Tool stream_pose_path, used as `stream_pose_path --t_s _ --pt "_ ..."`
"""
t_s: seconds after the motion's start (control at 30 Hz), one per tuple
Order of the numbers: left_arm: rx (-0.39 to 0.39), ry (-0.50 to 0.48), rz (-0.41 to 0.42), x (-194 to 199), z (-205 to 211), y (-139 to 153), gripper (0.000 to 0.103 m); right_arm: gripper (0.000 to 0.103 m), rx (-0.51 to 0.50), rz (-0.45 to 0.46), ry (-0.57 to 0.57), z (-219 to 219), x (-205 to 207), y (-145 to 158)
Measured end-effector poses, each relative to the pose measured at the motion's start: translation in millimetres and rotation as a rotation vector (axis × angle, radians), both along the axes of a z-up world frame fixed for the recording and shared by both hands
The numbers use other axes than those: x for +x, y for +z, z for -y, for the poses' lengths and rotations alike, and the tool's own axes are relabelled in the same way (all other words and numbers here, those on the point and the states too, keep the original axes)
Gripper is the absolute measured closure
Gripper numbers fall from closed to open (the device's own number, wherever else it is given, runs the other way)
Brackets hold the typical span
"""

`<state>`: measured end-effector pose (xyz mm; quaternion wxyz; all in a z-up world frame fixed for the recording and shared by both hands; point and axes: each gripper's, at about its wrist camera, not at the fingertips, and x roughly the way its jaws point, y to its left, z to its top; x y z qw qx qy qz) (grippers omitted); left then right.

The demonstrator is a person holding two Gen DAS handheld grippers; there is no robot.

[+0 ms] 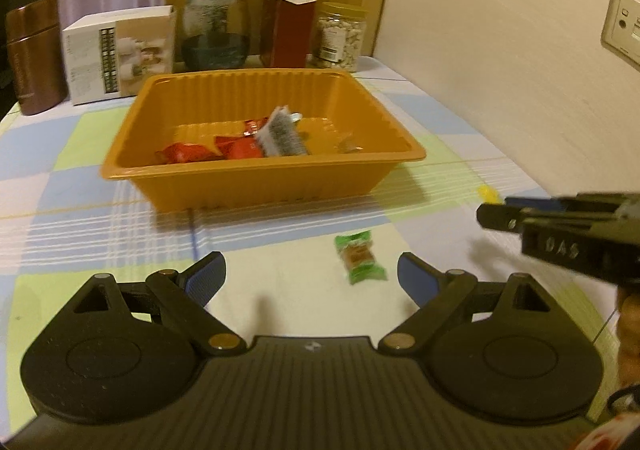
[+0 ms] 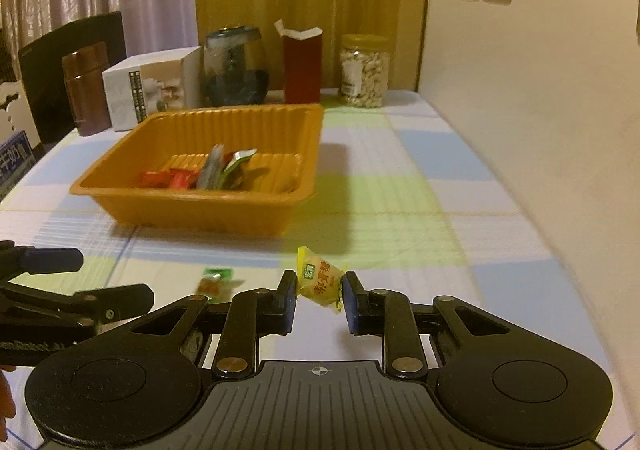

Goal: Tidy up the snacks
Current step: 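Close the right gripper on the yellow wrapped candy, then close the left gripper on the green wrapped candy while the right holds the yellow candy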

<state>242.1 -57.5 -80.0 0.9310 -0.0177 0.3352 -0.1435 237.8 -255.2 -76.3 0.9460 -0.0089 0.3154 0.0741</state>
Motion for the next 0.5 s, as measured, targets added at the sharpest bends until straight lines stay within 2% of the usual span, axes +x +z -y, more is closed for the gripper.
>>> stream_pose_path --t_s 0.13,0.27,0.5 --pt "0.009 -0.022 0.002 6 15 -7 0.017 0.078 -0.006 -0.005 -0.010 17 5 2" --pt "0.028 -0.039 0.006 12 30 -17 0.019 0.078 0.040 -0.033 -0.046 31 10 -4" --pt "0.034 -0.028 0.008 25 42 -29 0.033 0.078 0.073 -0.053 -0.070 41 13 -9"
